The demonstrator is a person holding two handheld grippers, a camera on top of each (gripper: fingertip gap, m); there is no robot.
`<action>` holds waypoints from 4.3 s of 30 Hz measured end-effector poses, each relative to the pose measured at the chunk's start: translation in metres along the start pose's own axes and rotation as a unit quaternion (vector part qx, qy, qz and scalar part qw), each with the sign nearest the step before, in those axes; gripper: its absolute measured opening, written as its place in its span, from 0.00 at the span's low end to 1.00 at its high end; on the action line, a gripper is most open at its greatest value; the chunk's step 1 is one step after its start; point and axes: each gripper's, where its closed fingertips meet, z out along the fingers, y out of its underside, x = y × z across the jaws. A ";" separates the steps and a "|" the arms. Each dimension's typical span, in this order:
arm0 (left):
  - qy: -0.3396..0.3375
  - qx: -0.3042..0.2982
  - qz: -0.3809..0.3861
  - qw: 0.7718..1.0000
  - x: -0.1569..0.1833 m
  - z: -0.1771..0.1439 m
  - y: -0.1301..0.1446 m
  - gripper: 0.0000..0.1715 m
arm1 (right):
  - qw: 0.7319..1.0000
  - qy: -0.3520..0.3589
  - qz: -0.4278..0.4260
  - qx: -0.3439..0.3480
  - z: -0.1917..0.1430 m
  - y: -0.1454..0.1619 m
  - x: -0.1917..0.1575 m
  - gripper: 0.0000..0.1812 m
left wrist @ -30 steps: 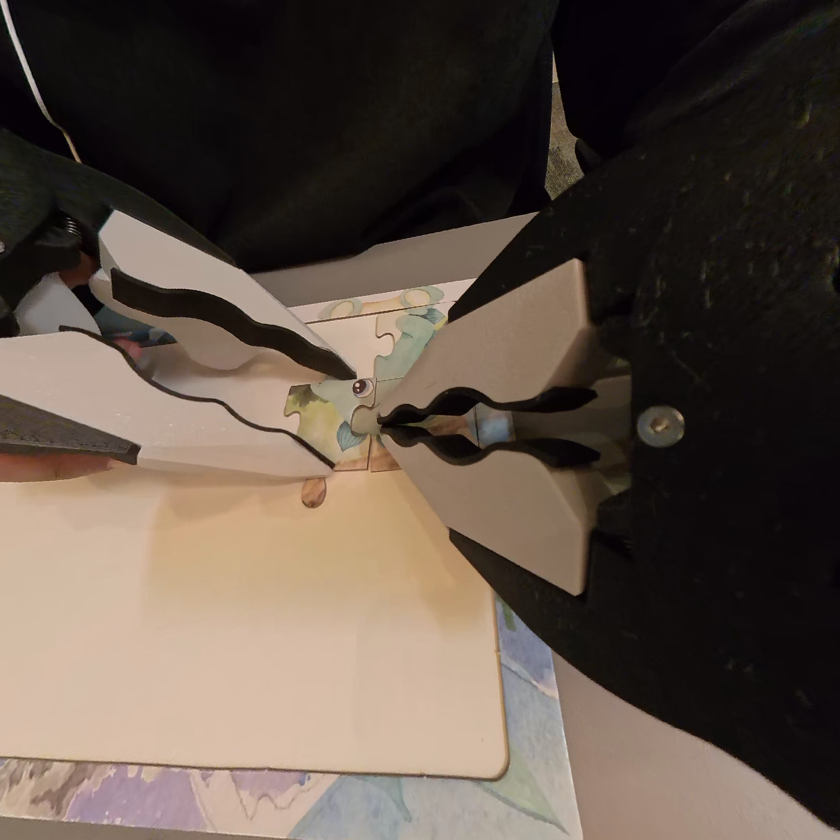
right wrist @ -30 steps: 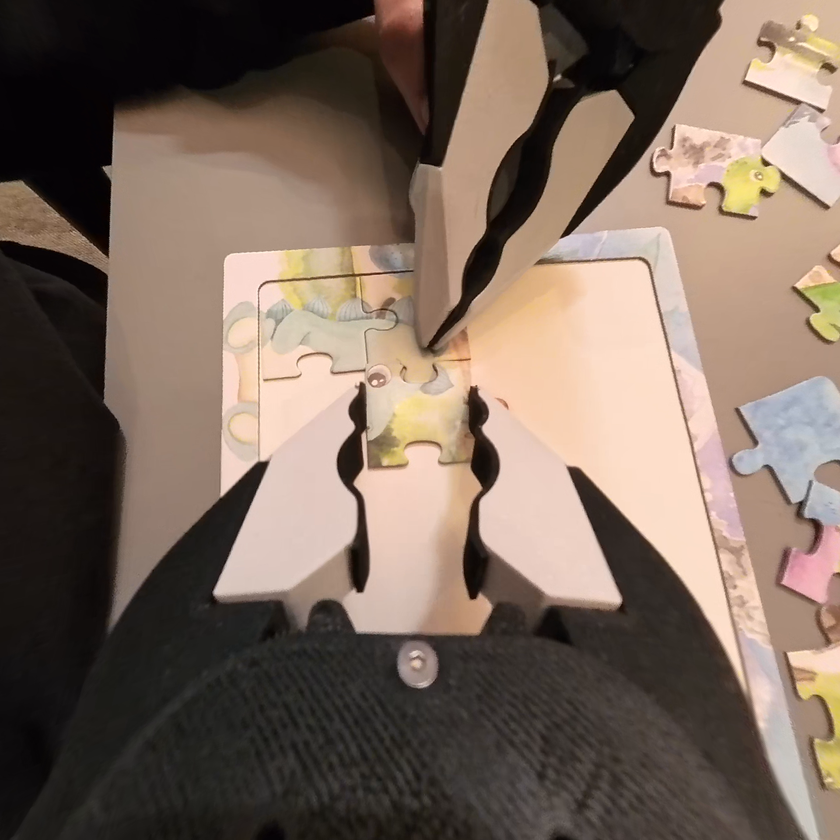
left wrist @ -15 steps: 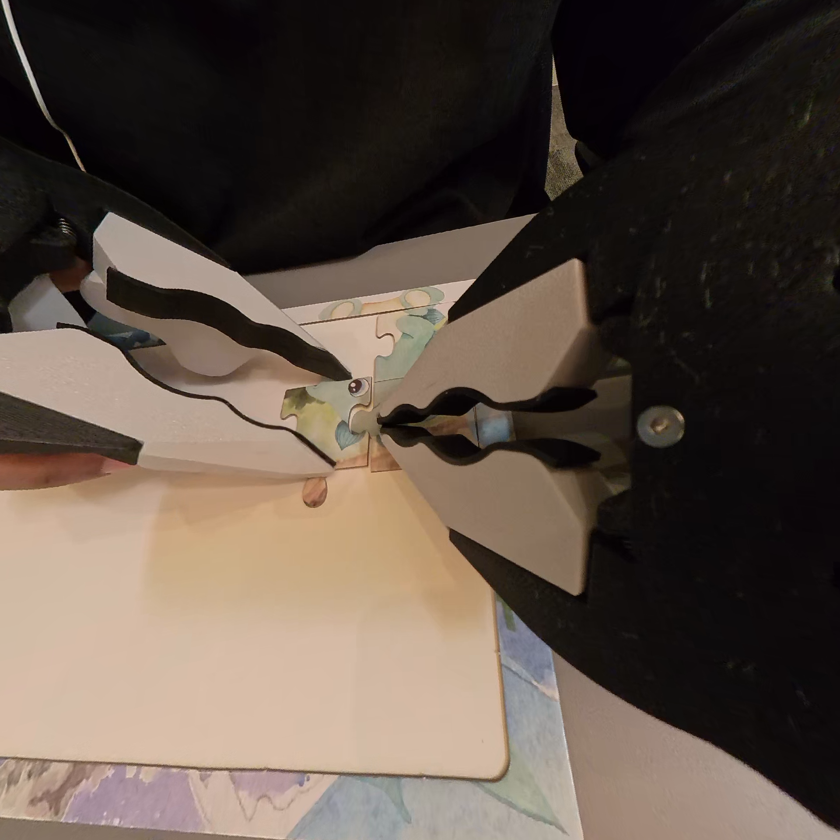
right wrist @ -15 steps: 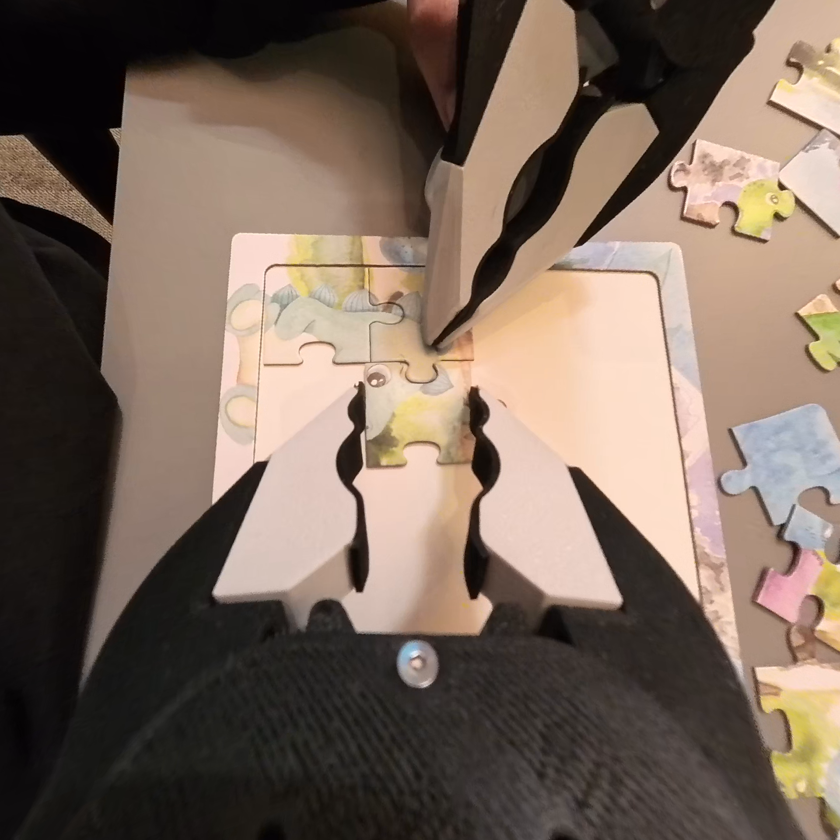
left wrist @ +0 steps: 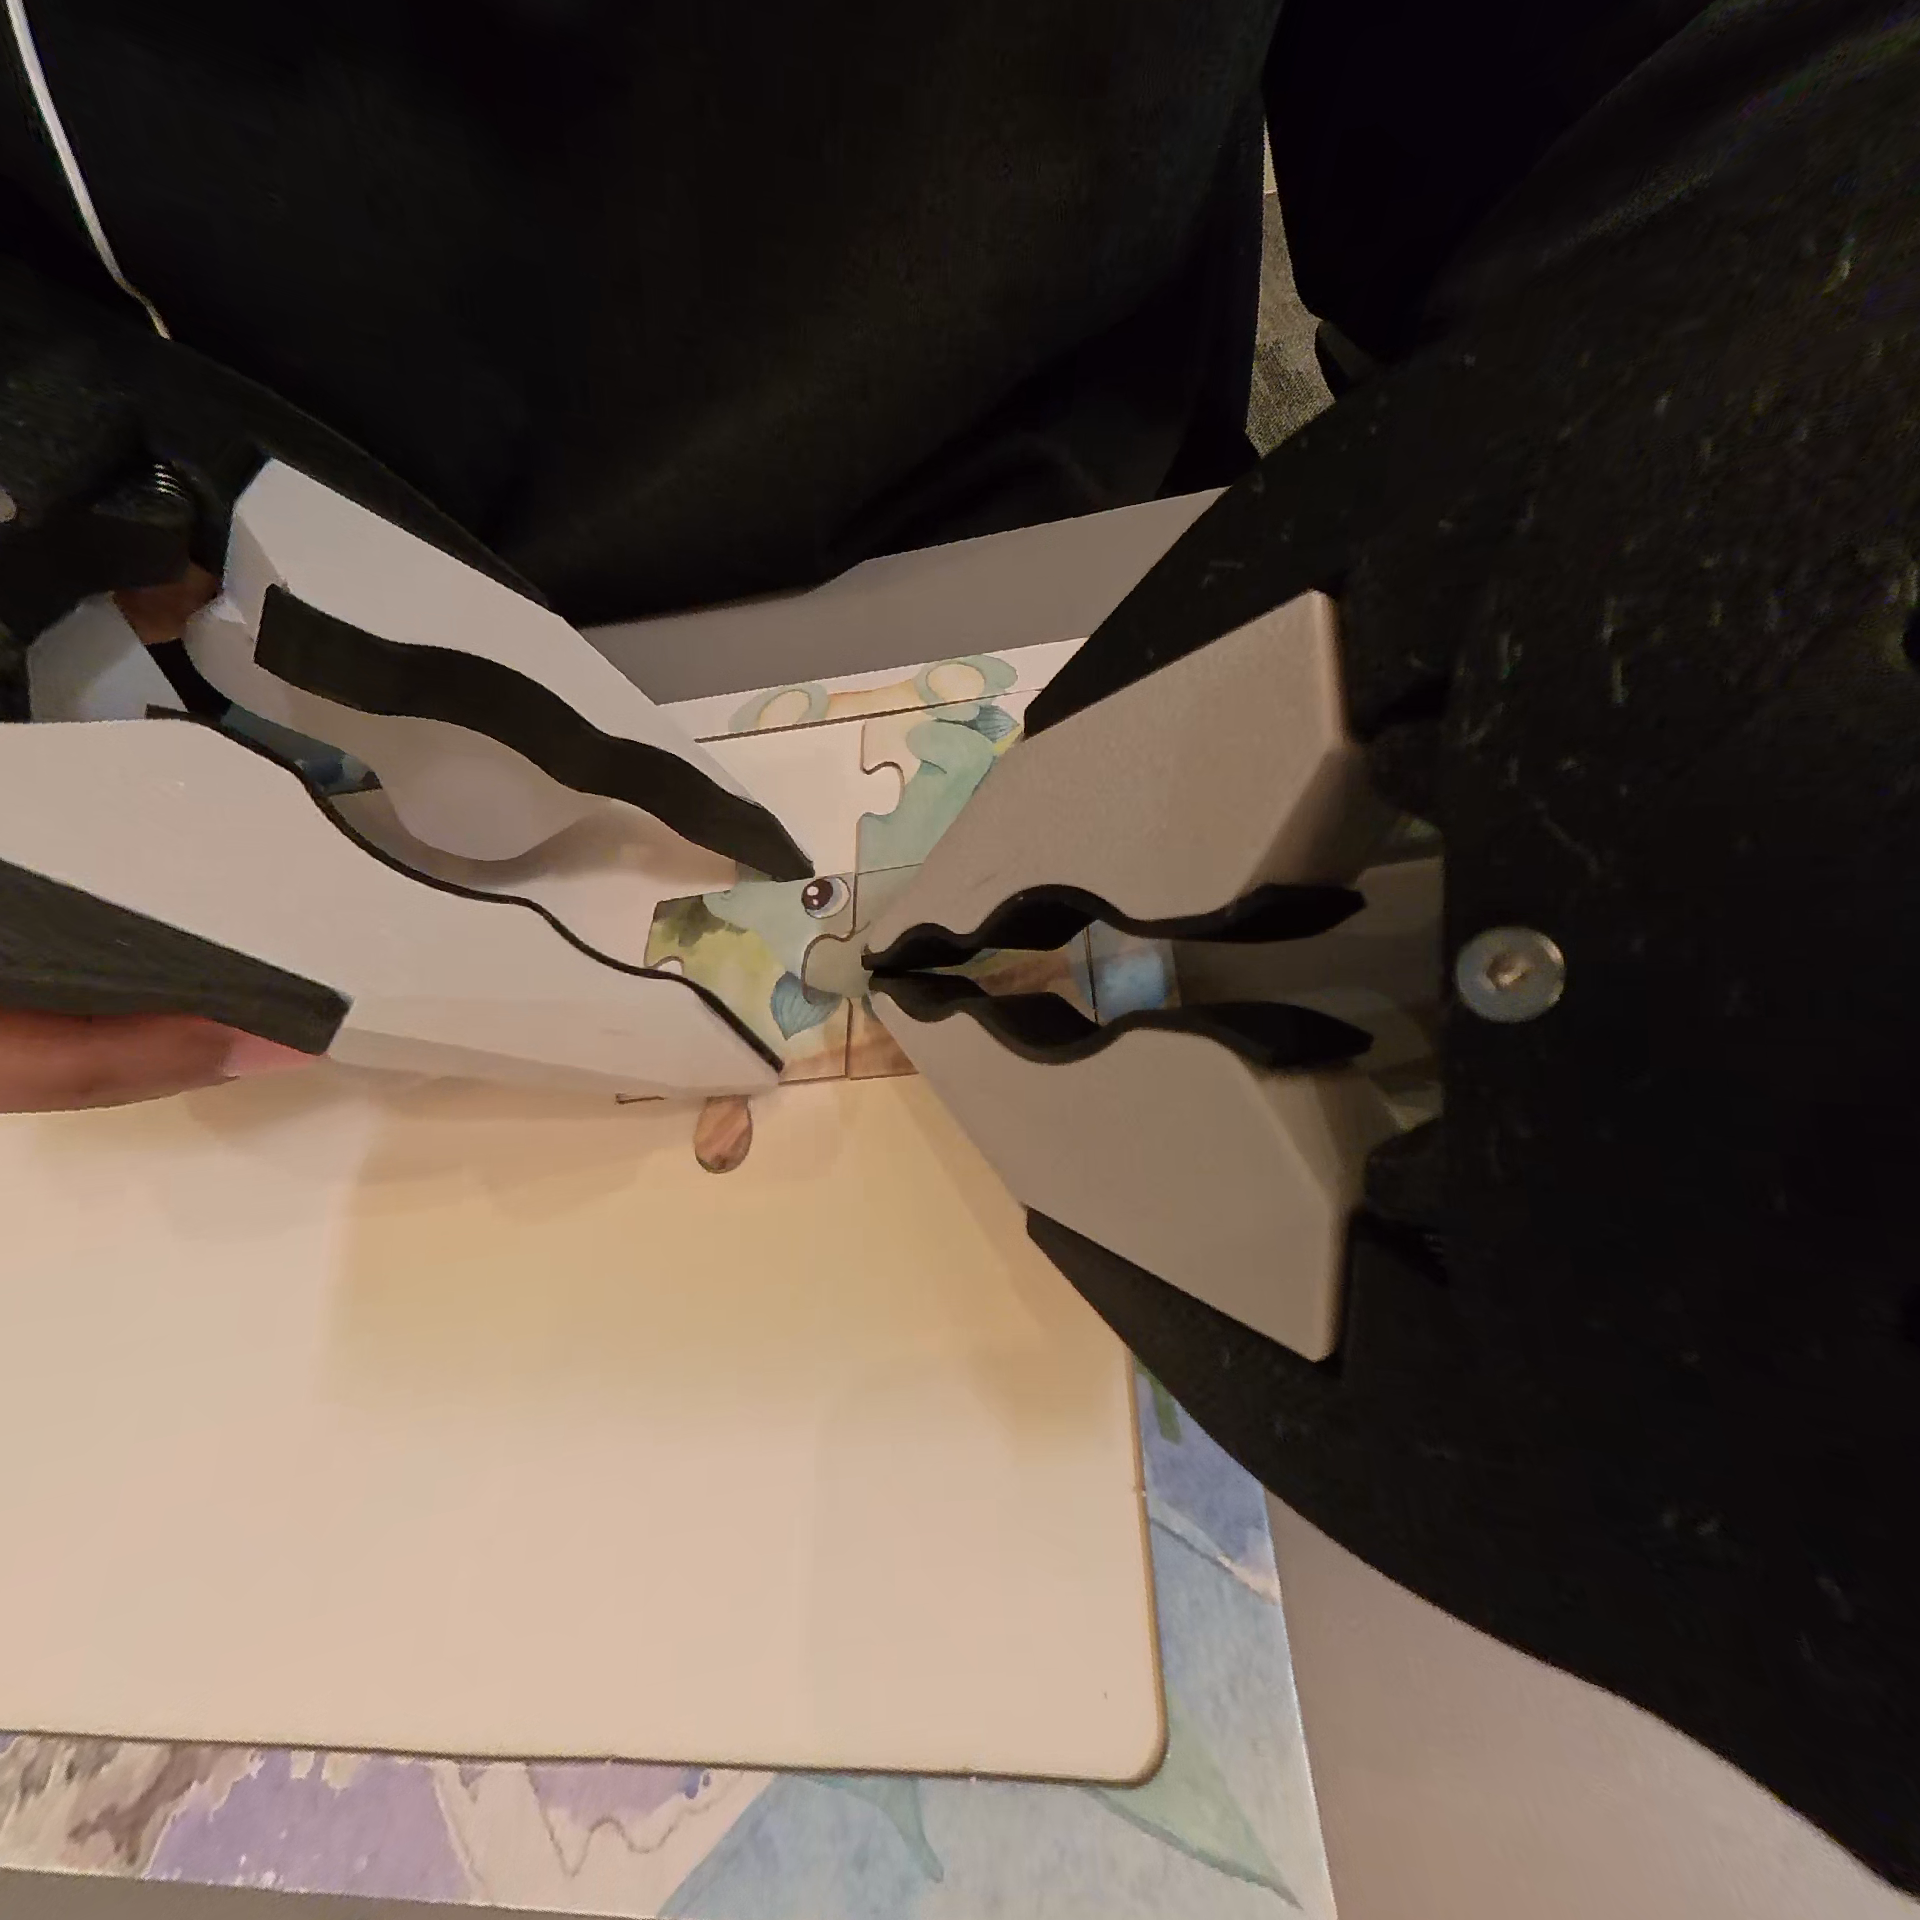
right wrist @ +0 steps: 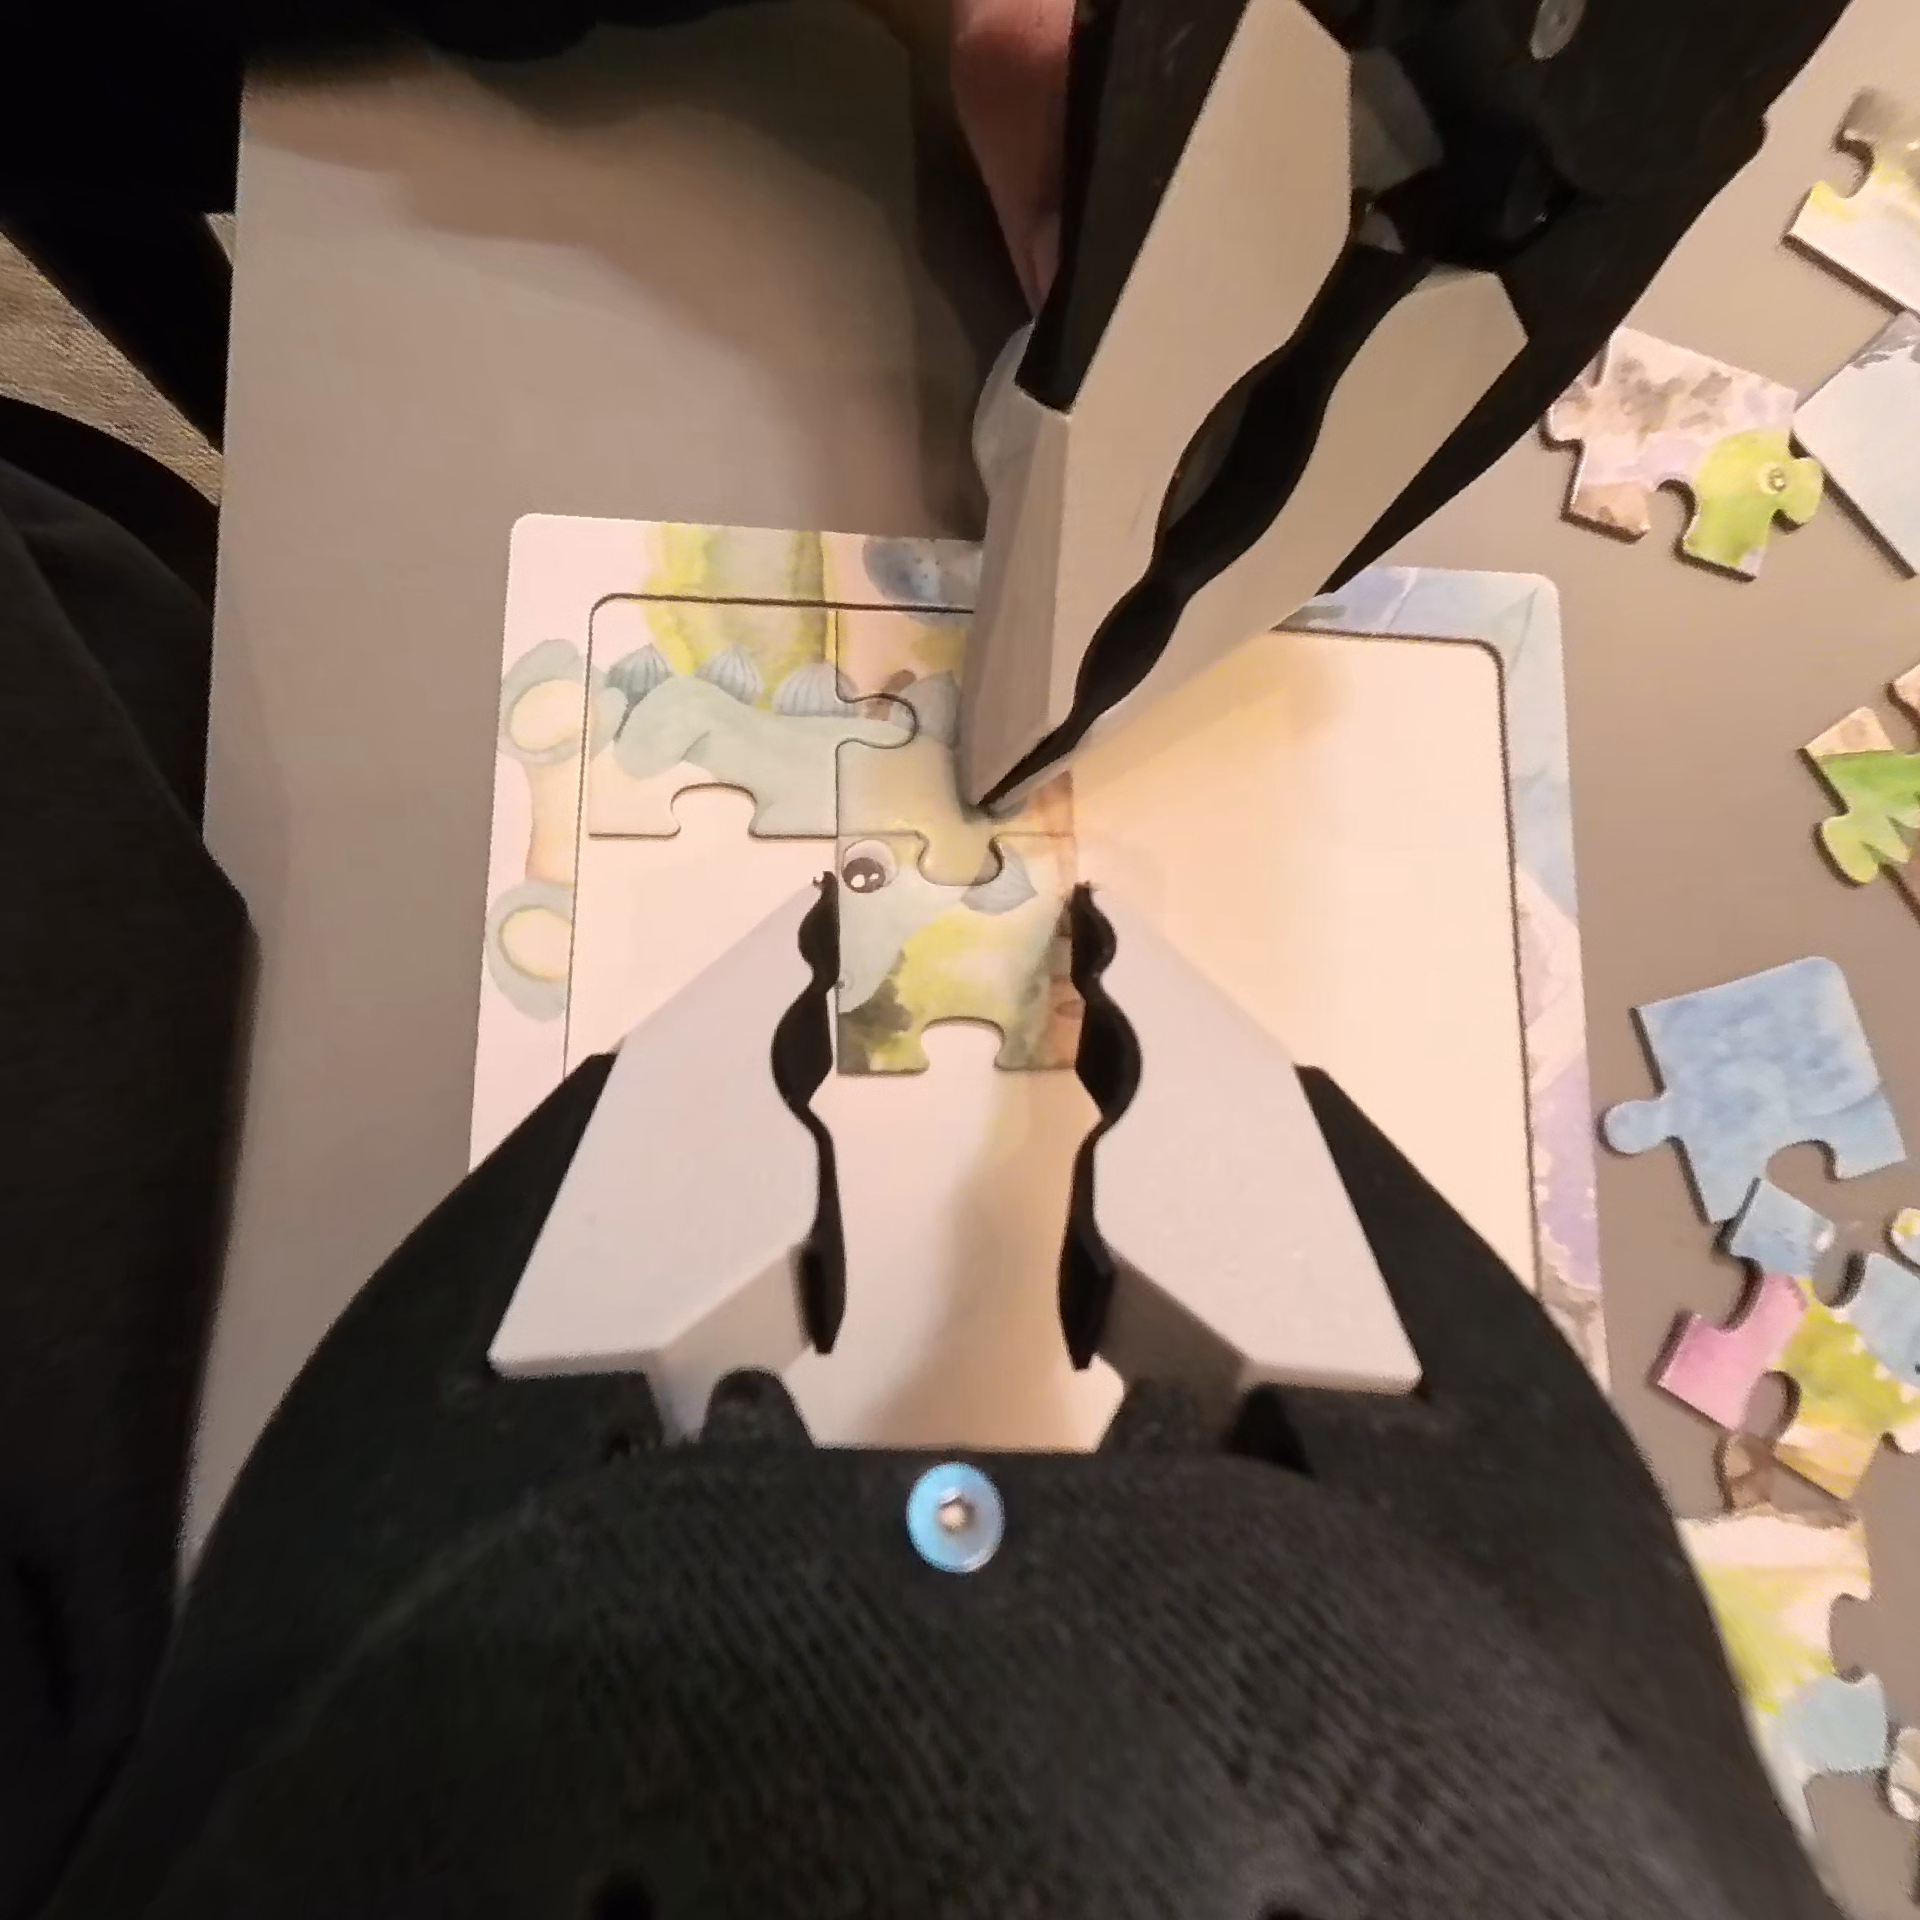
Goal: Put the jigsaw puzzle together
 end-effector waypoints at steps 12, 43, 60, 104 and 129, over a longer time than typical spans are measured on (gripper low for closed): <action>0.000 0.000 0.000 1.000 0.000 0.000 0.000 0.00 | 0.999 -0.013 0.034 0.039 -0.006 -0.011 -0.001 0.21; 0.001 0.001 -0.002 1.000 0.000 0.000 0.000 0.00 | 0.997 0.006 0.055 0.045 -0.014 0.011 -0.002 0.15; -0.245 0.192 0.074 0.947 -0.057 -0.070 -0.046 0.00 | 0.970 0.094 0.014 0.224 -0.058 -0.016 0.096 0.08; -0.513 0.269 0.035 0.814 -0.110 -0.166 -0.027 0.00 | 0.965 0.147 0.079 0.202 -0.065 0.008 0.131 0.12; -0.509 0.285 0.014 0.812 -0.111 -0.171 -0.025 0.11 | 0.933 0.215 0.189 0.217 -0.108 0.060 0.197 0.14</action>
